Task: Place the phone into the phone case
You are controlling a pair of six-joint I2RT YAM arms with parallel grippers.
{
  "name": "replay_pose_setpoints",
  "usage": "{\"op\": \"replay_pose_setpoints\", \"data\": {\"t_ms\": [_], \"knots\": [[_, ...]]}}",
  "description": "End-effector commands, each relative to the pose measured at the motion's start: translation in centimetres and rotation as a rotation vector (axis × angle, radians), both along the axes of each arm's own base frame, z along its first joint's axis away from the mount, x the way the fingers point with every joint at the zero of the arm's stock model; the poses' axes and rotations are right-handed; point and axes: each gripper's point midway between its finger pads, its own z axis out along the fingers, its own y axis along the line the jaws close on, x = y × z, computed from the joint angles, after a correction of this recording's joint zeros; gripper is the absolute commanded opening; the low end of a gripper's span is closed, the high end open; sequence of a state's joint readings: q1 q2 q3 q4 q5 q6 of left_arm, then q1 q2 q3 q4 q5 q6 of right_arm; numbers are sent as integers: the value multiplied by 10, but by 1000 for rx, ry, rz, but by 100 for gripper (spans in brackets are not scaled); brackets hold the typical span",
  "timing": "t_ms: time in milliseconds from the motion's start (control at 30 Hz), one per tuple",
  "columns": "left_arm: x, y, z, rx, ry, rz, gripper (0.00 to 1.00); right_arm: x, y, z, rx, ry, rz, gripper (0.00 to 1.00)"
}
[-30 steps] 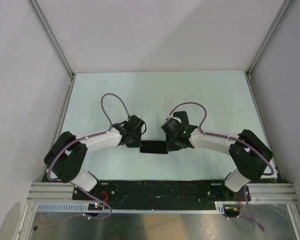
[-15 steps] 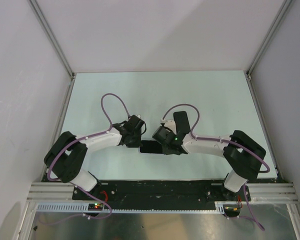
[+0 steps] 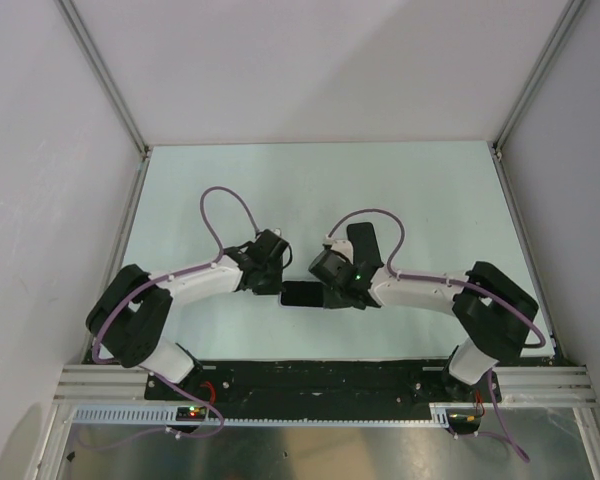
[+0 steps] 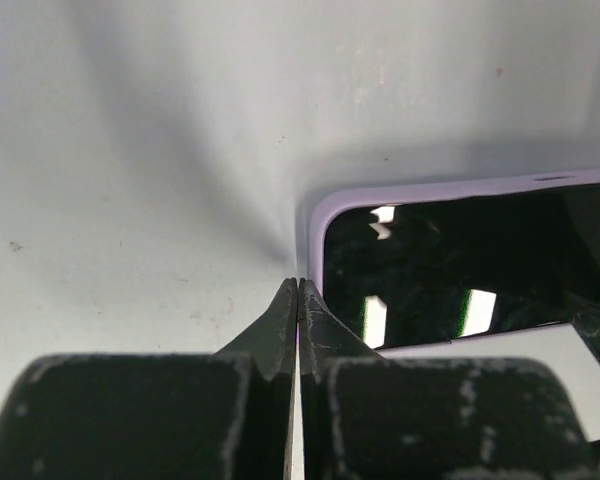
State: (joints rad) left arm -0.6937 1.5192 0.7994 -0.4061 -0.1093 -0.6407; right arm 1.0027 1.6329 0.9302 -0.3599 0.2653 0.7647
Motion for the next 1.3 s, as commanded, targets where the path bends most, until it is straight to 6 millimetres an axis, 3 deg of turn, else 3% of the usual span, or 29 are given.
{"op": "replay_pose_setpoints", "data": {"t_ms": [0, 100, 233, 400, 533, 867, 1067, 1267], "knots": [[10, -8, 30, -81, -83, 46, 0, 13, -16, 28, 16, -26, 4, 28], [5, -1, 38, -87, -106, 77, 0, 37, -15, 51, 62, -85, 10, 30], [-11, 4, 42, -93, -116, 98, 0, 63, -10, 62, 85, -130, 28, 31], [-42, -14, 37, -129, -83, 69, 0, 87, -1, 52, 98, -113, 58, 31], [-53, -34, 33, -150, -60, 52, 0, 95, 7, 37, 93, -82, 88, 31], [-46, -46, 10, -135, -17, 100, 0, 81, 4, 0, 35, 18, 116, 28], [-32, -27, -7, -86, -7, 166, 0, 56, -2, -6, 35, 54, 133, 28], [0, -8, -10, -44, -28, 202, 0, 17, -5, -12, 65, 99, 148, 28]]}}
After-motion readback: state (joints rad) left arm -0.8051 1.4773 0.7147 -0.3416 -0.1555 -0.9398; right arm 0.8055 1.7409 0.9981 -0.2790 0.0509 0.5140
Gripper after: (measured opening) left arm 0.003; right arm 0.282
